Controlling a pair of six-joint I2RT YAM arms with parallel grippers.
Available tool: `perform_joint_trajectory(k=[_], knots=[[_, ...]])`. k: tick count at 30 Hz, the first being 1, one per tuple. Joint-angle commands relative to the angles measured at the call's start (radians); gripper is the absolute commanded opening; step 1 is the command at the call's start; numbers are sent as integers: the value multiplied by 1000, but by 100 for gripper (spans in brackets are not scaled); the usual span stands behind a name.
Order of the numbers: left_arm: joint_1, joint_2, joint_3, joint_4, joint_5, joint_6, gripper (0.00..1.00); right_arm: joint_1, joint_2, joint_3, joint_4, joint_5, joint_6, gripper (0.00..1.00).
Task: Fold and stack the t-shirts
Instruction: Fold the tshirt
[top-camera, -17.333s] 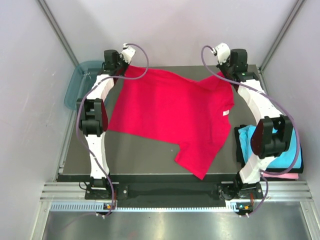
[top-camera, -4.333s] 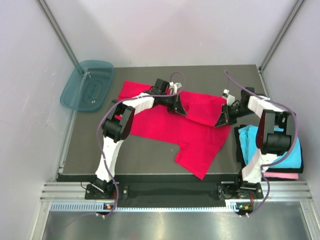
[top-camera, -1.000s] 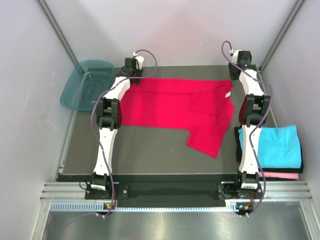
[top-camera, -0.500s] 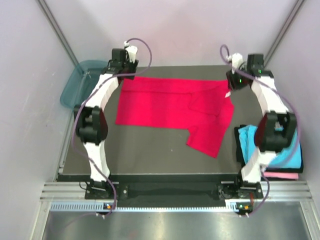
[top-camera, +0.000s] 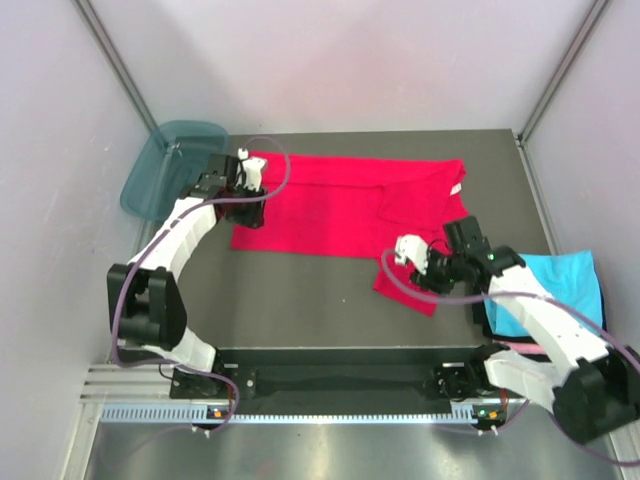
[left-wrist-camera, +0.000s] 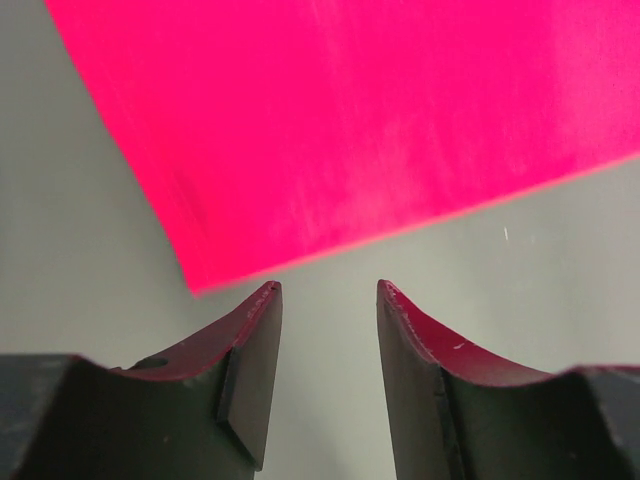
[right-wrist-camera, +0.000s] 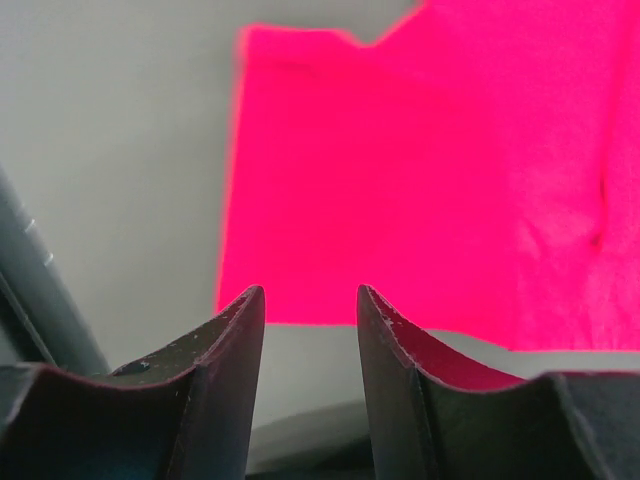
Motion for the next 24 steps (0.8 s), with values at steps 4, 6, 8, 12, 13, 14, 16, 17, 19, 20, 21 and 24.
perform_joint_trajectory(k=[4,6,8,12,13,14,16,17,19,20,21,24], knots=[[47,-166,-113,-3,27,-28,47,69,-161,-136,-39,94,-168,42],[63,-179,-150,-10,25,-29,47,69,-176,-156,-57,105,-223,42],[75,-185,-168,-33,30,-31,47,71,-176,-182,-62,116,-246,42],[92,-205,-203,-23,27,-46,47,71,-144,-200,-57,124,-272,42],[93,-211,-214,-18,22,-46,47,71,-138,-200,-57,117,-274,42],[95,-215,-217,-14,19,-47,47,71,-124,-199,-60,114,-275,42],[99,-215,-220,-7,7,-47,47,71,-110,-200,-59,105,-286,42],[102,-215,-220,-6,5,-46,47,71,-97,-200,-59,102,-289,41],[110,-212,-219,-6,2,-44,46,72,-86,-197,-56,93,-300,41],[113,-212,-219,-4,-1,-44,46,72,-72,-196,-56,88,-303,40],[118,-211,-219,-3,-4,-44,46,75,-66,-191,-57,79,-311,40],[130,-206,-220,-3,-4,-46,46,83,-21,-187,-64,71,-321,39]])
